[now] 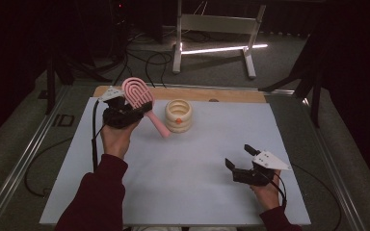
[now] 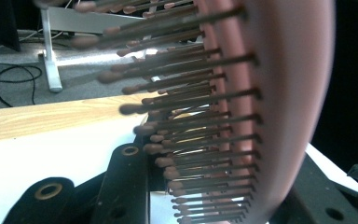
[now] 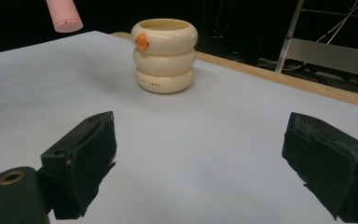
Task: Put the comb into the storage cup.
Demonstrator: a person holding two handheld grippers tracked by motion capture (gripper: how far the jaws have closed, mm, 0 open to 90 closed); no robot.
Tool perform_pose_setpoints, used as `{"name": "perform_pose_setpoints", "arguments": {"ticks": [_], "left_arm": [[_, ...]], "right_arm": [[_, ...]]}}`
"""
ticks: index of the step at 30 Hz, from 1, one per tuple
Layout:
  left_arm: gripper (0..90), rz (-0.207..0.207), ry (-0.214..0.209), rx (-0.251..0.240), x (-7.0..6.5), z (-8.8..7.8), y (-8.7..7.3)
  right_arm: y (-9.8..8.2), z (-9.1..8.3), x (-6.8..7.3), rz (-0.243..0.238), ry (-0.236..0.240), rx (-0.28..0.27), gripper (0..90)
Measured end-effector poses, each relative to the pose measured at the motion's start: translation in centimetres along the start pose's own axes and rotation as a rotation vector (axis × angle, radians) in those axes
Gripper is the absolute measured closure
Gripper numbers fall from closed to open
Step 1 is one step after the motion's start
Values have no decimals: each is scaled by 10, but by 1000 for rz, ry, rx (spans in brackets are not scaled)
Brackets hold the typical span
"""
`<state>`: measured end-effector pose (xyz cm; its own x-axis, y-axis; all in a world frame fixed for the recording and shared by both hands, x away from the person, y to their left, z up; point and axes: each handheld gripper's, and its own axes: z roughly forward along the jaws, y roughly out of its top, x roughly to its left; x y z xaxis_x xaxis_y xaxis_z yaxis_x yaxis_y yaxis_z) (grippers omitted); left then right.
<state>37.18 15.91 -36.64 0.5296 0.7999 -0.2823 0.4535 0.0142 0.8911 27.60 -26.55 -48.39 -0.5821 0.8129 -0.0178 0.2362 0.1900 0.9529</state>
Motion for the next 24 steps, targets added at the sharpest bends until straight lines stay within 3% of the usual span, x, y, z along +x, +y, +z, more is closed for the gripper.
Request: {"name": "perform_pose_setpoints", "arguments": {"ticks": [18, 24], "left_arm": [[645, 24, 17, -5, -1, 9, 1], [645, 56, 26, -7, -3, 14, 5]], "right_arm": [[-8, -6, 1, 23, -10, -9, 96], [-8, -8, 0, 26, -12, -9, 96]]}}
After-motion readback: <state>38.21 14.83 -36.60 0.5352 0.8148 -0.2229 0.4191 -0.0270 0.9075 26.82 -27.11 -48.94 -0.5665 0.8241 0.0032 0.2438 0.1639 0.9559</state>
